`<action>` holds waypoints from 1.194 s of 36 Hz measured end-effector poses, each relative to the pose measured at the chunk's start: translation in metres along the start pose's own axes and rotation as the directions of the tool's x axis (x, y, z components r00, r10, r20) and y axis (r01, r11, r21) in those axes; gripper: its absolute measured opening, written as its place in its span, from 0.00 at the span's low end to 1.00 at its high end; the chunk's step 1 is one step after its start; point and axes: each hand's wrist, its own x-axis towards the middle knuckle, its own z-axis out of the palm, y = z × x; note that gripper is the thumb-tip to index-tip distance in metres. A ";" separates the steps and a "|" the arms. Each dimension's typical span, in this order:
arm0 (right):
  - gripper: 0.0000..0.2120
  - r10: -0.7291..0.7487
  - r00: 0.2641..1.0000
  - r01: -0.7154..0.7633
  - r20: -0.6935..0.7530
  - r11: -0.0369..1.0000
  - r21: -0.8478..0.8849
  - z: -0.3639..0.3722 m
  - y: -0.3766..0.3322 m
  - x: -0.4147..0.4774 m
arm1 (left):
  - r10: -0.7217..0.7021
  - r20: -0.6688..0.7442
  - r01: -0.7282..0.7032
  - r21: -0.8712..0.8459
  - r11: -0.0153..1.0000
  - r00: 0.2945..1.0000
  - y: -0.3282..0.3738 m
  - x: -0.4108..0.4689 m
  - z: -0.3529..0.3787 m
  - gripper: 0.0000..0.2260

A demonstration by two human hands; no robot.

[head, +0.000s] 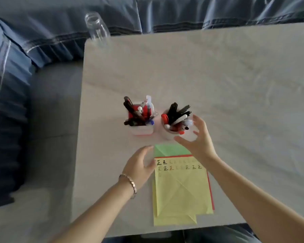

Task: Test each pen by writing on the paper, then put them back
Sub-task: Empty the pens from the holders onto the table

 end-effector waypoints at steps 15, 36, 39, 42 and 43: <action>0.34 -0.296 0.955 0.295 0.008 0.953 0.075 0.018 0.023 0.033 | 0.519 -0.094 -0.423 0.468 0.776 0.849 -0.075 0.051 0.056 0.23; 0.36 -0.308 0.951 0.128 0.012 0.360 -0.924 -0.094 0.003 0.008 | 0.483 -0.139 -0.353 0.518 0.780 0.864 -0.070 0.045 0.055 0.22; 0.36 -0.292 0.952 0.128 0.095 0.095 -0.987 -0.094 -0.003 0.015 | 0.480 -0.145 -0.346 0.519 0.781 0.865 -0.071 0.047 0.055 0.22; 0.35 -0.267 0.953 0.113 0.141 -0.118 -0.987 -0.091 -0.011 0.019 | 0.478 -0.151 -0.342 0.518 0.784 0.866 -0.072 0.049 0.057 0.21; 0.35 -0.263 0.954 0.103 0.144 -0.162 -0.981 -0.091 -0.013 0.020 | 0.476 -0.151 -0.339 0.521 0.783 0.866 -0.073 0.050 0.057 0.21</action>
